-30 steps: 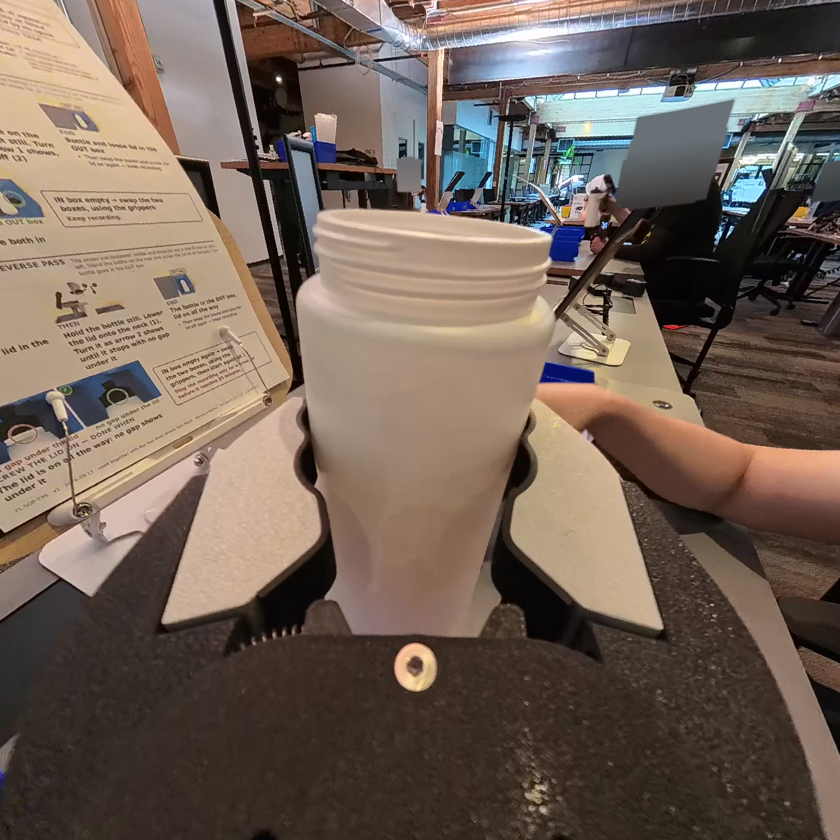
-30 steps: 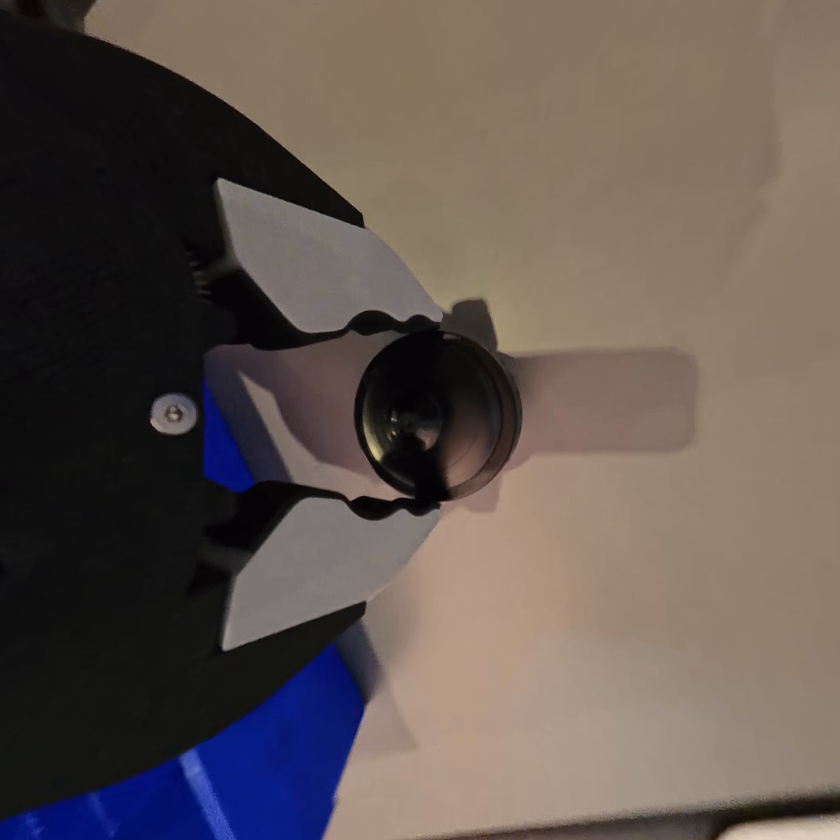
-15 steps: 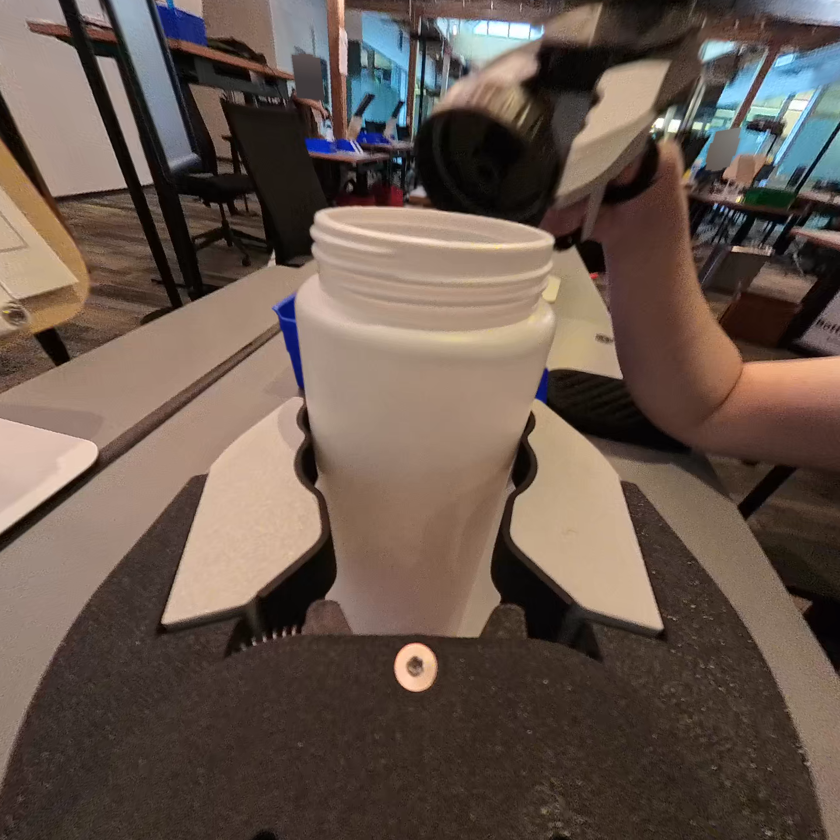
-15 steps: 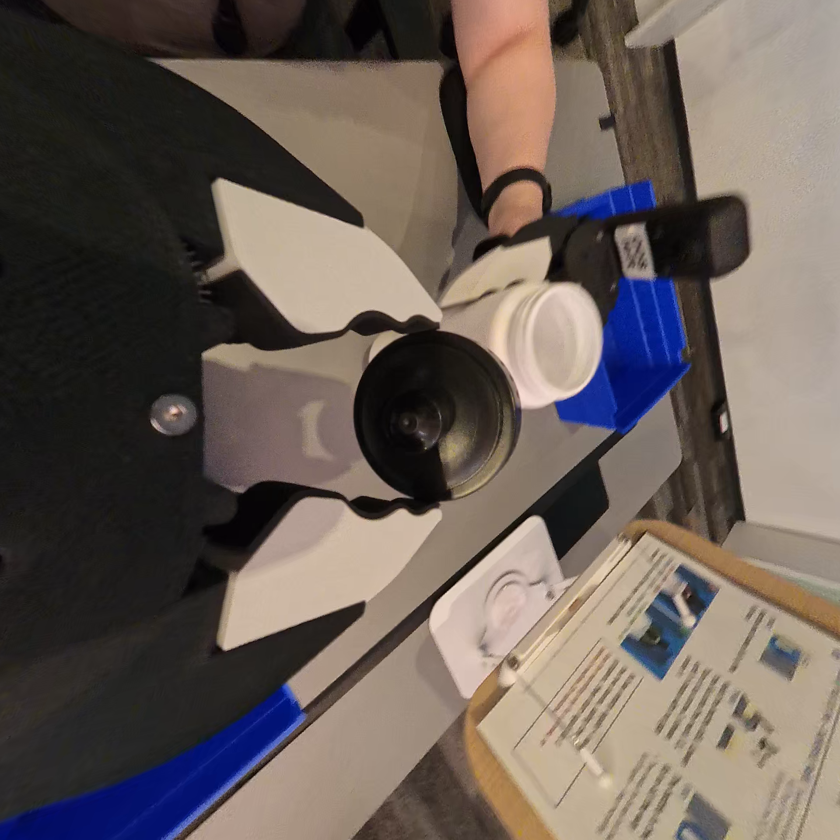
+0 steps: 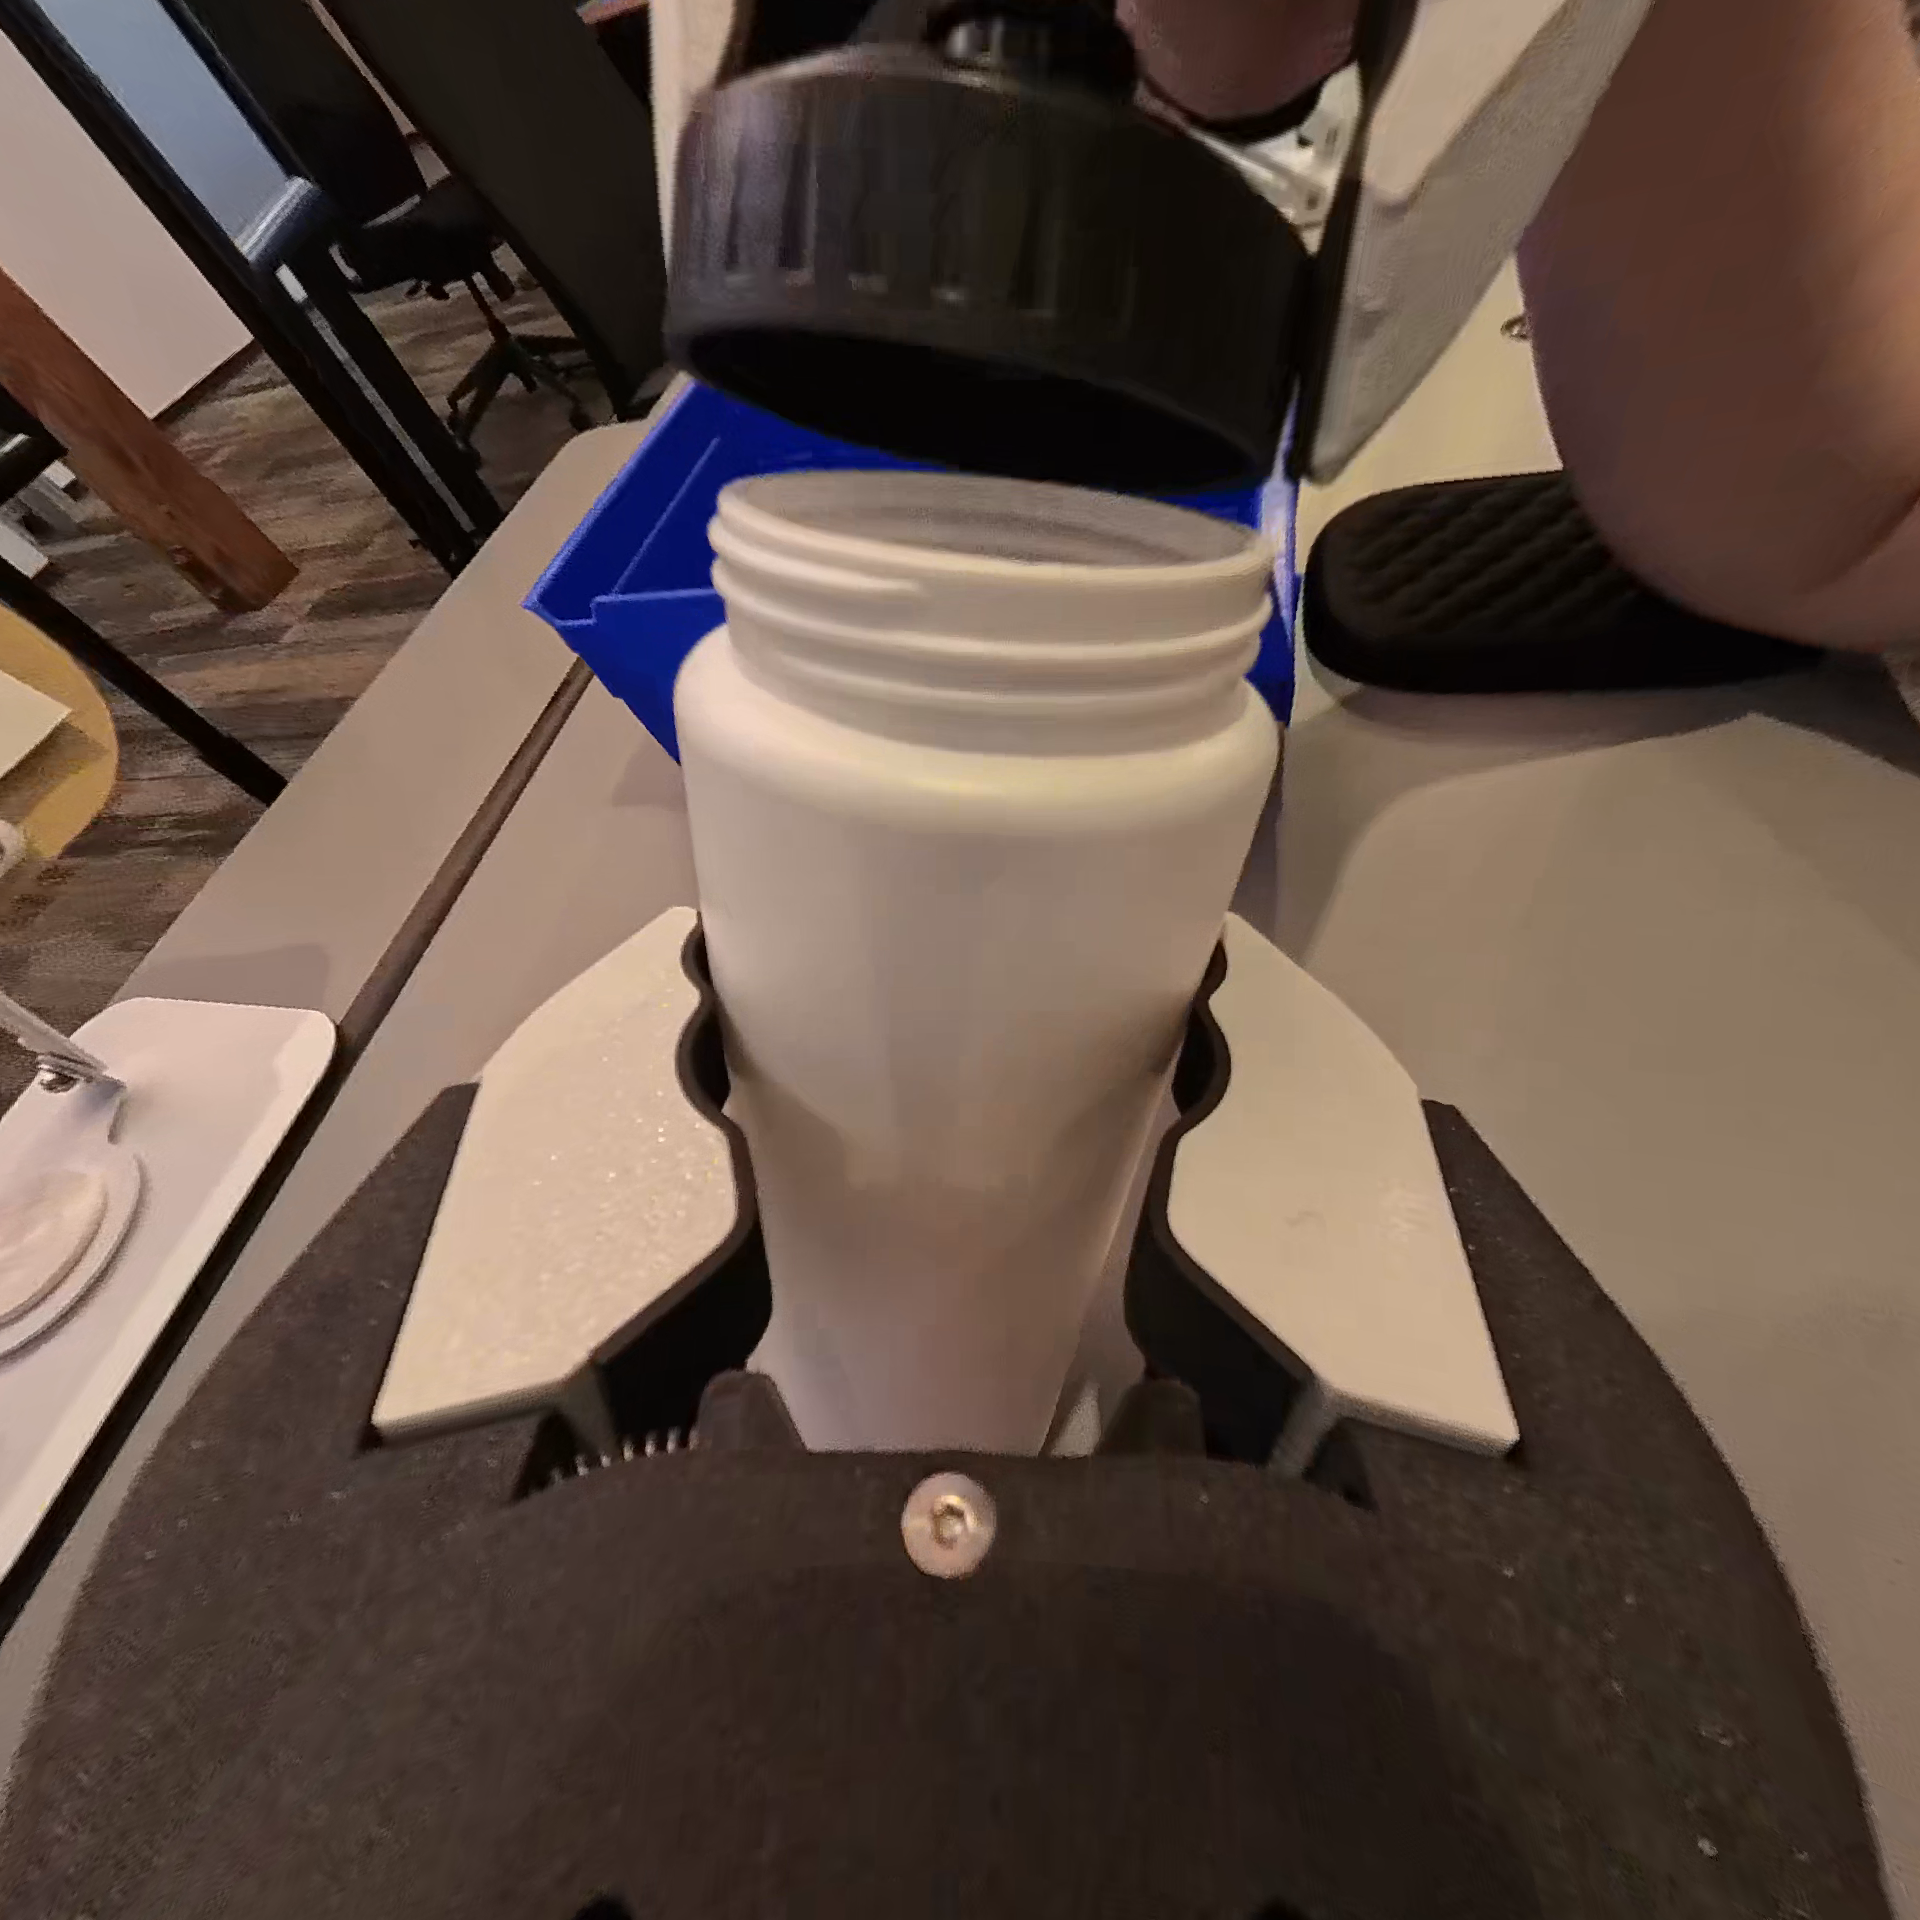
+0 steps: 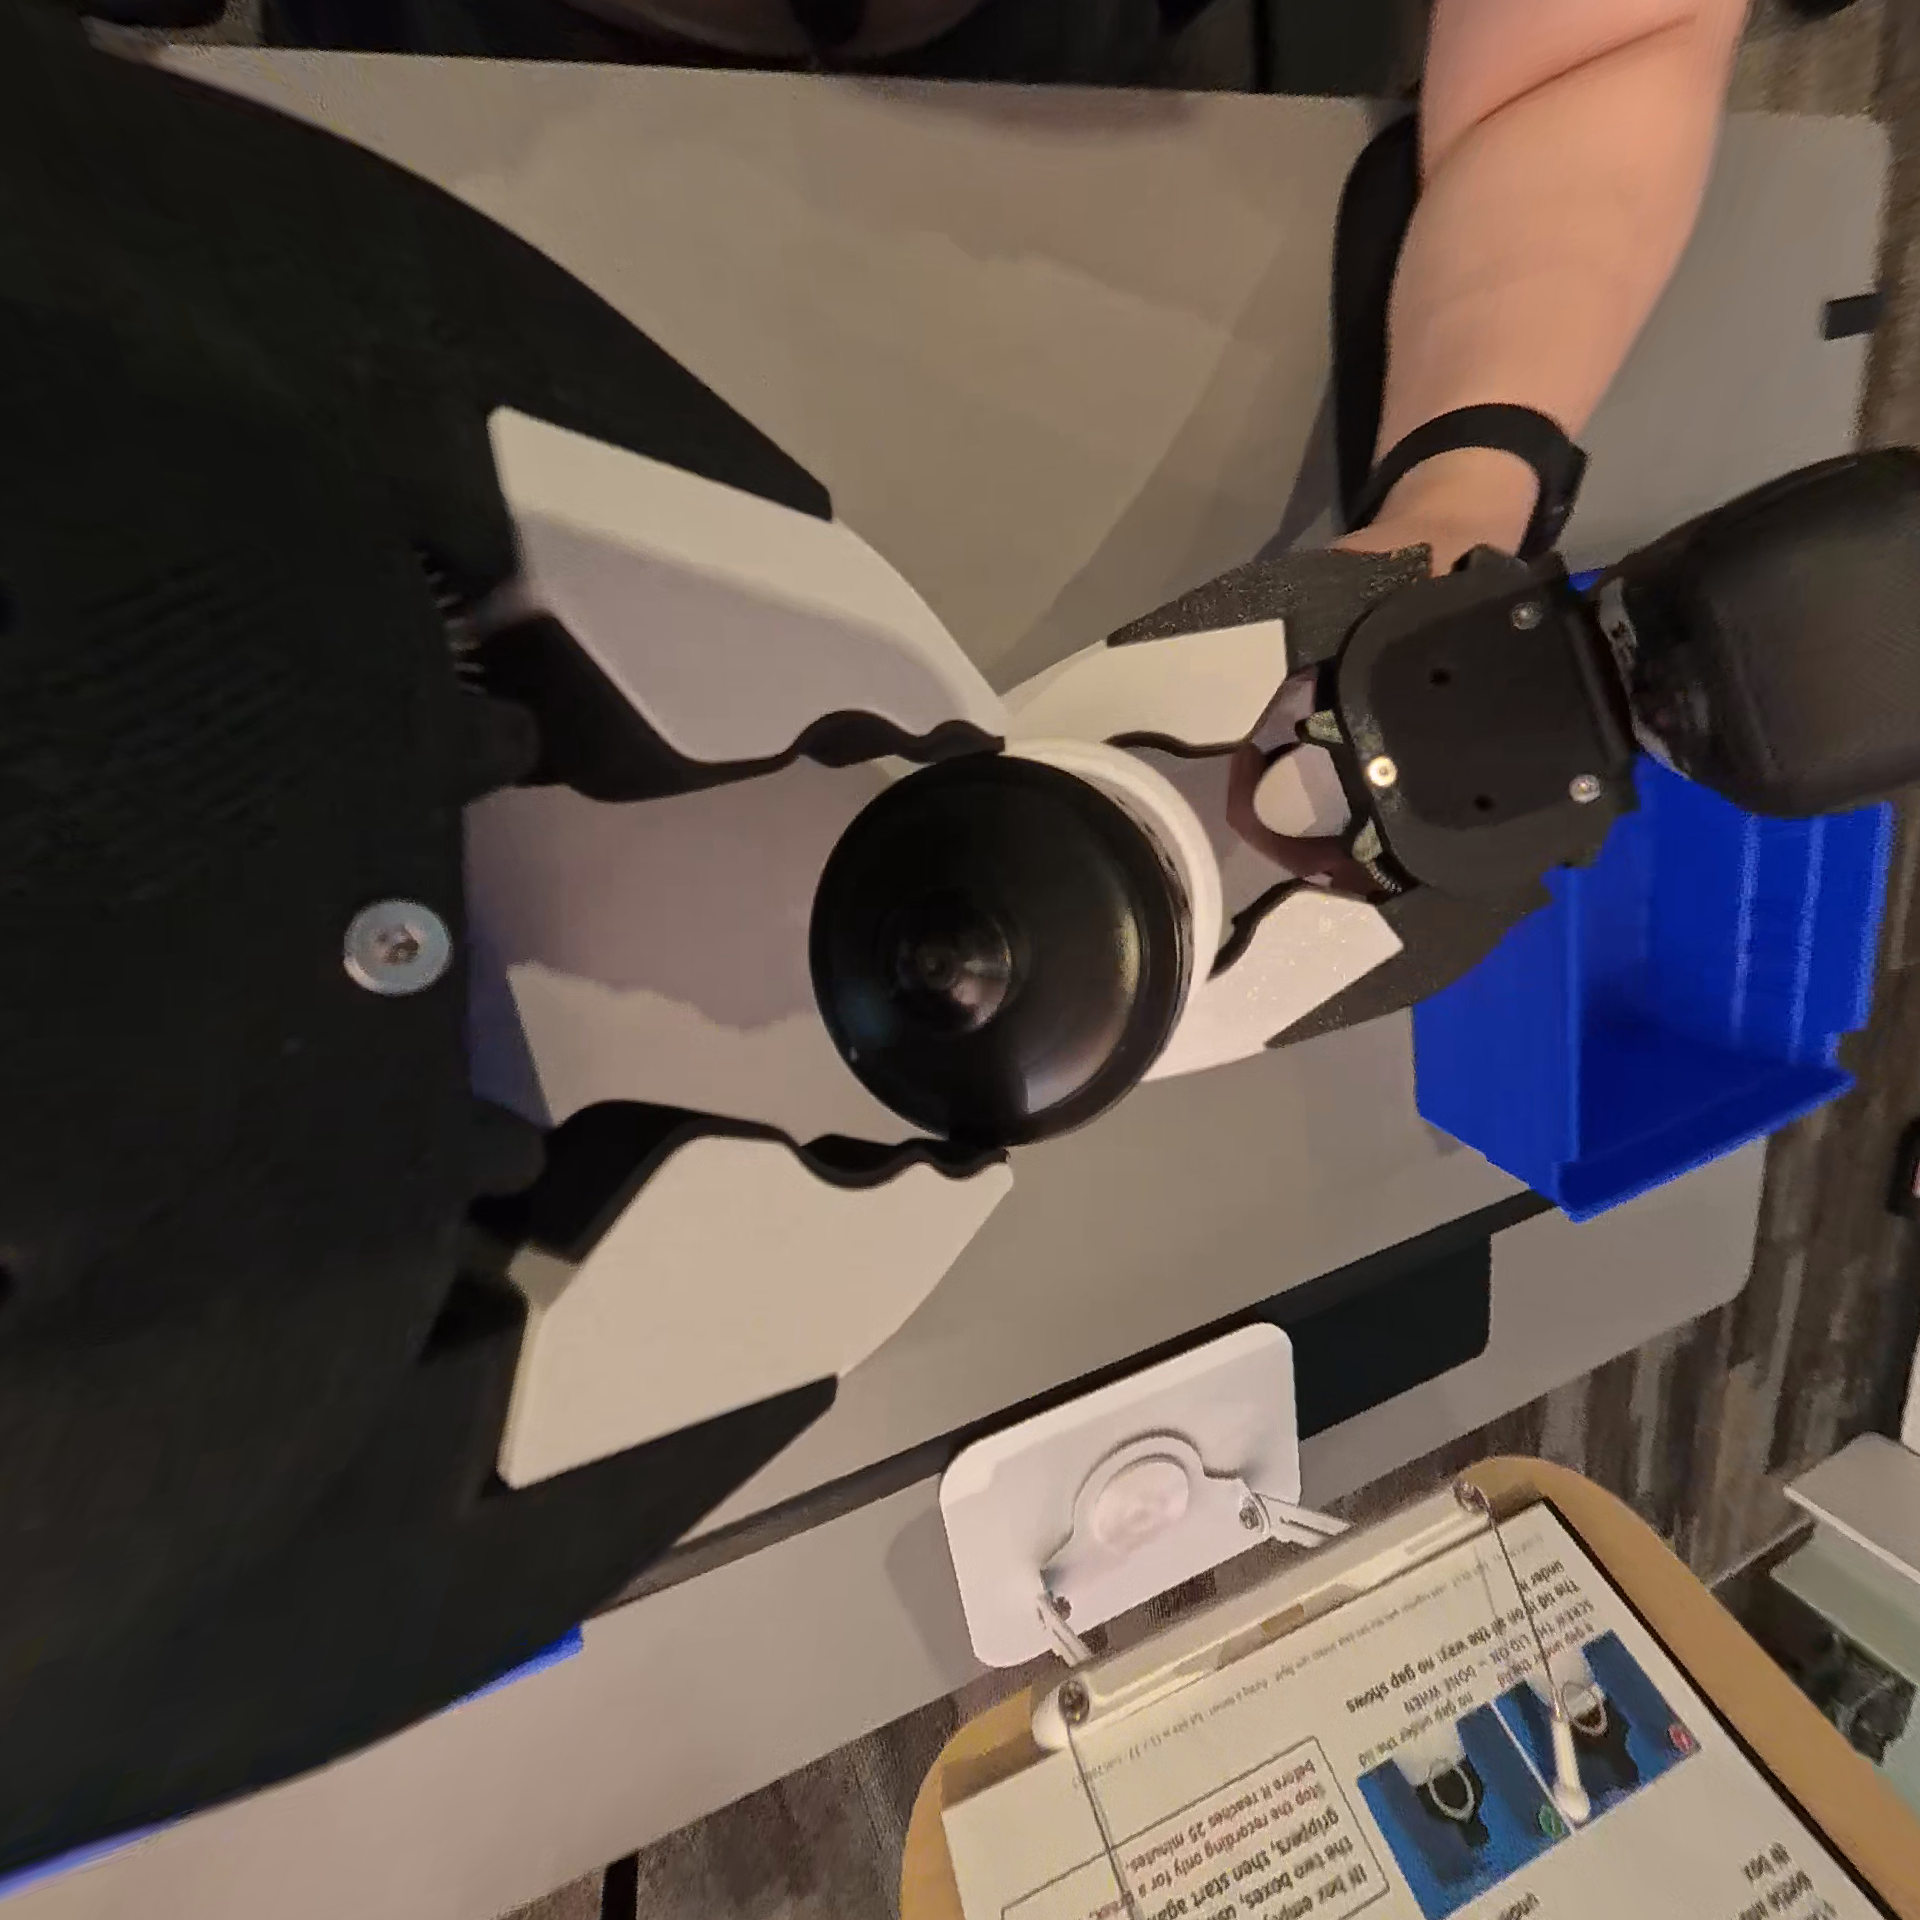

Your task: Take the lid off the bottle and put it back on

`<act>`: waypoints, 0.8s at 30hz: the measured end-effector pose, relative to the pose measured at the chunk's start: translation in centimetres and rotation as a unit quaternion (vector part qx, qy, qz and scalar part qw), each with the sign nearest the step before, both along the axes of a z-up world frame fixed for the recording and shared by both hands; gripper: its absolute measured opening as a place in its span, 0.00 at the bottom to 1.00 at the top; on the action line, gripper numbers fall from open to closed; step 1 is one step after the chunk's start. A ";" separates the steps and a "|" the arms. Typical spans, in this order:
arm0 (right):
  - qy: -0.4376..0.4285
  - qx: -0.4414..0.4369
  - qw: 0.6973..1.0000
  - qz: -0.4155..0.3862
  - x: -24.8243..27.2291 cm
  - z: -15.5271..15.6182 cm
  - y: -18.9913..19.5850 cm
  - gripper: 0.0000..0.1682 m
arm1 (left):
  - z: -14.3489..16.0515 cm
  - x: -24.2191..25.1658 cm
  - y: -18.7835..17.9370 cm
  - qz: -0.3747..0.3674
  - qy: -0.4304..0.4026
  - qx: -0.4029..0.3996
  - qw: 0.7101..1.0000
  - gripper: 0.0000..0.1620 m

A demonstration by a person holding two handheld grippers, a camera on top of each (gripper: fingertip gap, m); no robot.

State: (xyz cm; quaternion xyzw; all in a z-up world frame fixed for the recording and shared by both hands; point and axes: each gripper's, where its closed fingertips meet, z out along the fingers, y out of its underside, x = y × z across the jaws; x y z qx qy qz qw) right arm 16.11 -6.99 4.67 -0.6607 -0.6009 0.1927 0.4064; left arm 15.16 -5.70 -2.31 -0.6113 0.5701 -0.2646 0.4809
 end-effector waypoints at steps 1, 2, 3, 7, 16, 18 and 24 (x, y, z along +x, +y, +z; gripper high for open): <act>-0.010 0.004 1.000 0.005 -0.1 -0.3 -0.2 0.43 | -0.2 0.1 0.0 0.001 0.008 0.004 1.000 0.53; -0.017 0.006 1.000 0.008 -0.2 -0.5 -0.4 0.43 | -0.5 0.1 0.0 0.005 0.016 0.008 1.000 0.53; -0.022 0.009 1.000 0.007 -0.3 -0.6 -0.5 0.43 | -0.7 0.1 0.1 0.008 0.024 0.010 1.000 0.53; -0.051 0.015 0.999 0.011 -0.3 -1.4 -0.9 0.43 | -1.0 0.3 -0.3 0.005 0.035 0.011 0.999 0.53; -0.067 0.021 0.997 -0.002 -0.3 -1.7 -0.9 0.43 | -1.1 0.6 -0.6 -0.005 0.021 -0.006 1.000 0.53; -0.069 0.006 0.998 -0.012 -0.3 -1.8 -1.0 0.43 | -1.2 0.7 -0.7 -0.003 0.026 -0.003 1.000 0.53; -0.084 0.035 0.996 0.001 -0.2 -1.8 -1.3 0.43 | -1.2 0.9 -1.1 -0.015 0.024 -0.008 1.000 0.53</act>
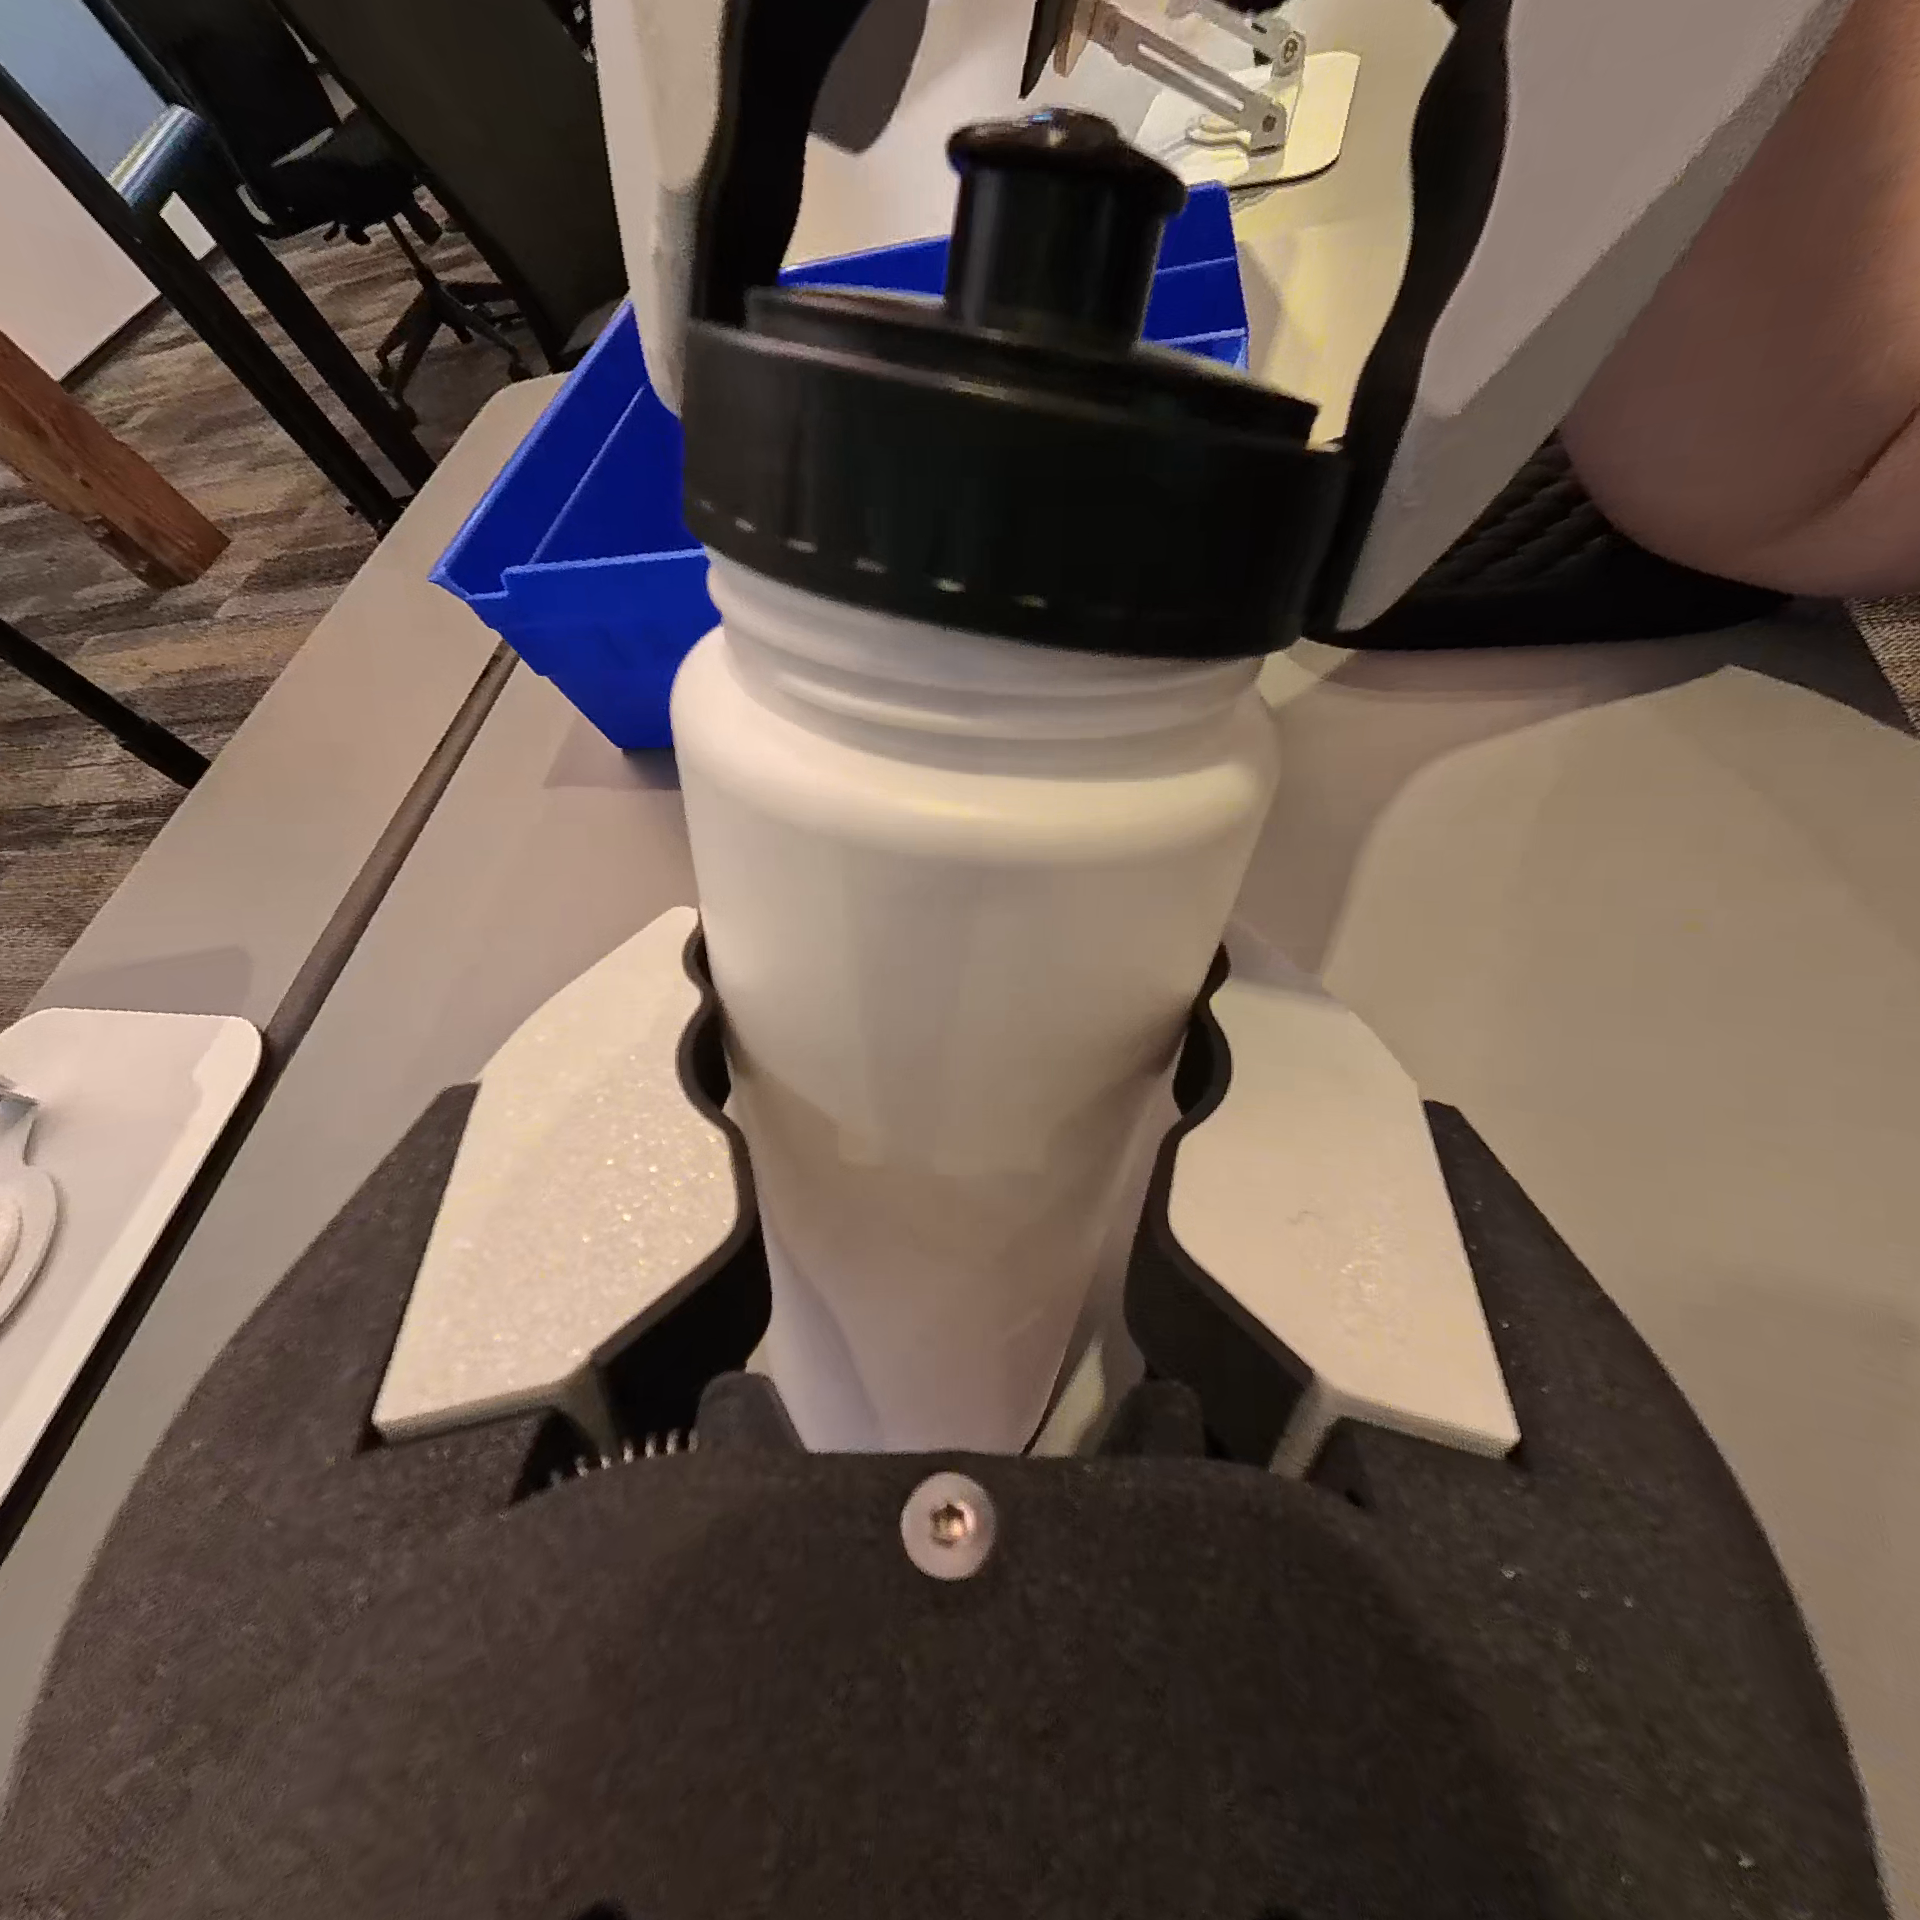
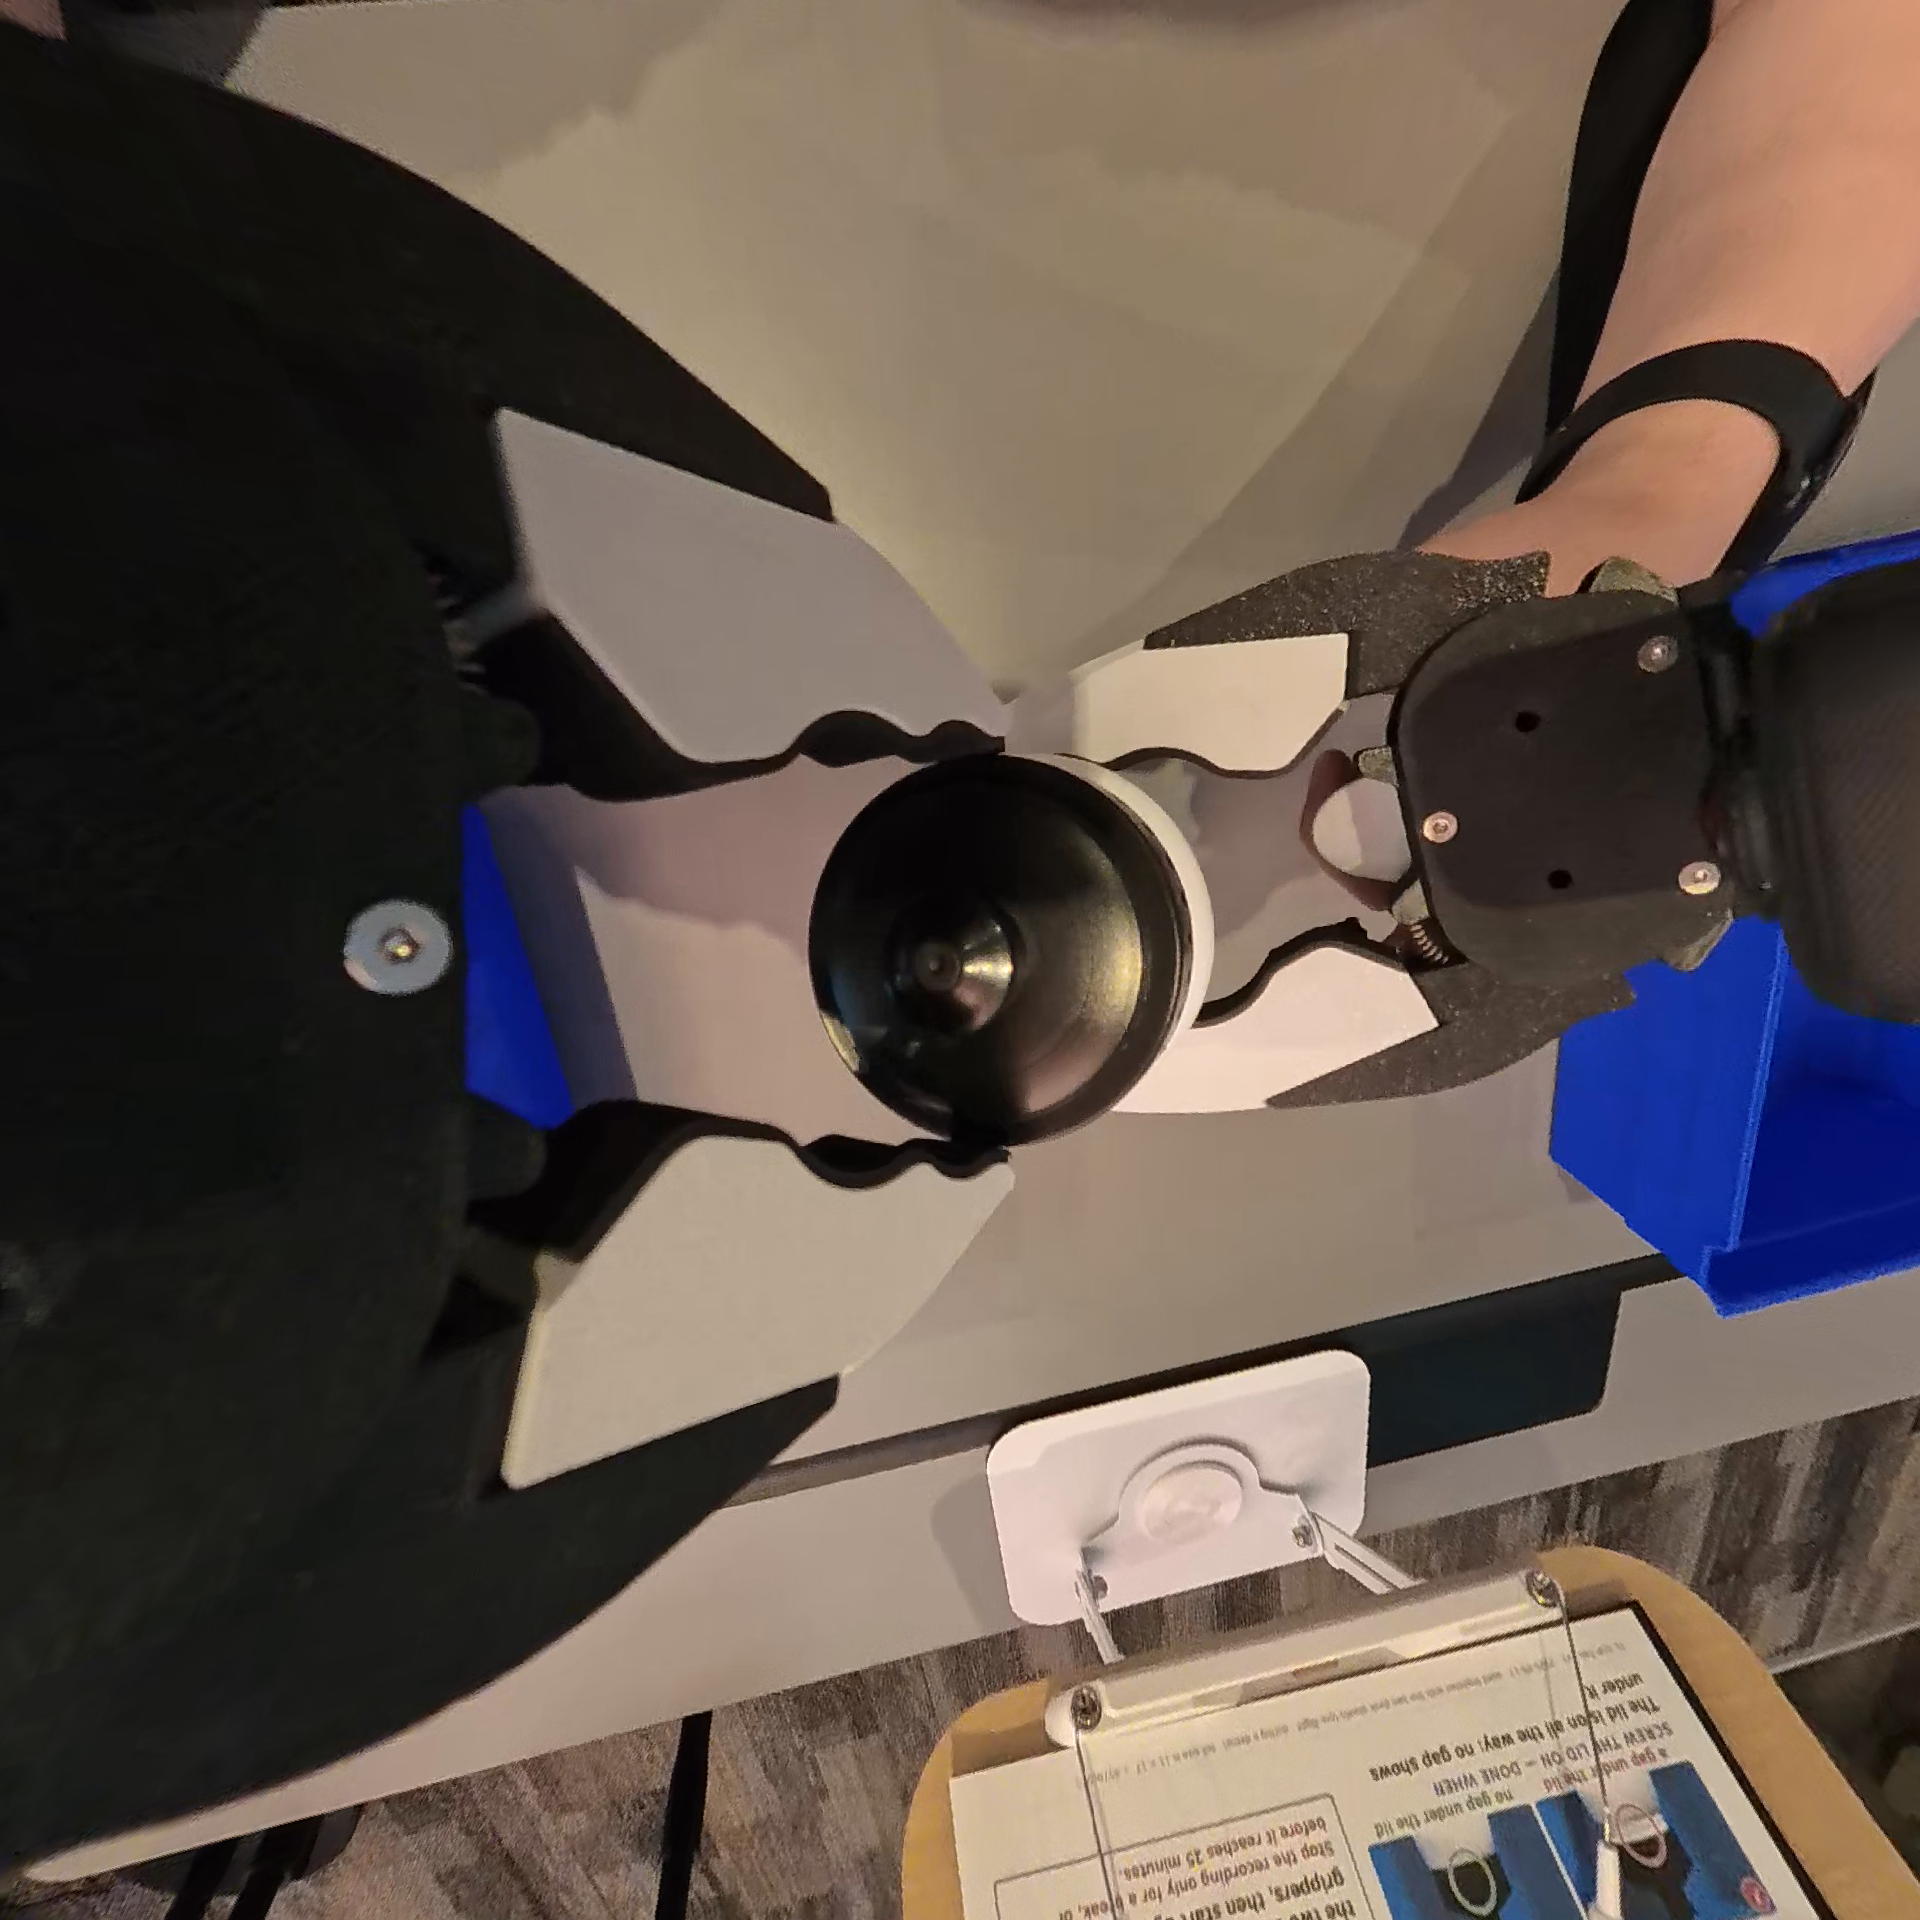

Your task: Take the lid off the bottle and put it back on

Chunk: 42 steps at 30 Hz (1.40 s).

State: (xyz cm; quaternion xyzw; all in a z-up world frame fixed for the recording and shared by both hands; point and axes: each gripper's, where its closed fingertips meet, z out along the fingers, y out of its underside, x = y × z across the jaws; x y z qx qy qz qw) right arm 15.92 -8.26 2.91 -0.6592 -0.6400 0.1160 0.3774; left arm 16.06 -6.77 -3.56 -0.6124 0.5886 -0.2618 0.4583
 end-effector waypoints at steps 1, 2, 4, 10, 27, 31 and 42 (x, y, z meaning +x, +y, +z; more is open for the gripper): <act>0.001 0.000 1.000 -0.002 -0.1 0.1 0.1 0.43 | 0.0 0.0 0.0 0.000 -0.002 -0.002 1.000 0.53; 0.003 -0.004 1.000 -0.006 -0.2 0.2 0.2 0.43 | 0.1 0.0 0.1 0.000 -0.004 -0.005 1.000 0.53; 0.010 -0.015 1.000 -0.016 -0.6 0.4 0.7 0.43 | 0.2 -0.2 0.4 0.004 -0.014 -0.013 1.000 0.53; -0.021 -0.070 0.997 -0.015 -2.3 0.8 3.2 0.43 | 0.7 -1.2 2.2 0.023 -0.088 -0.065 0.994 0.53; -0.247 -0.089 0.965 -0.009 -4.8 0.6 3.8 0.43 | 0.9 -2.4 2.2 -0.036 -0.190 -0.112 0.975 0.53; -0.270 -0.097 0.958 -0.003 -4.9 0.6 3.8 0.43 | 1.0 -2.5 2.2 -0.041 -0.195 -0.115 0.973 0.53; -0.224 -0.107 0.969 0.005 -5.4 1.1 4.0 0.43 | 1.0 -2.5 2.1 -0.047 -0.197 -0.117 0.972 0.53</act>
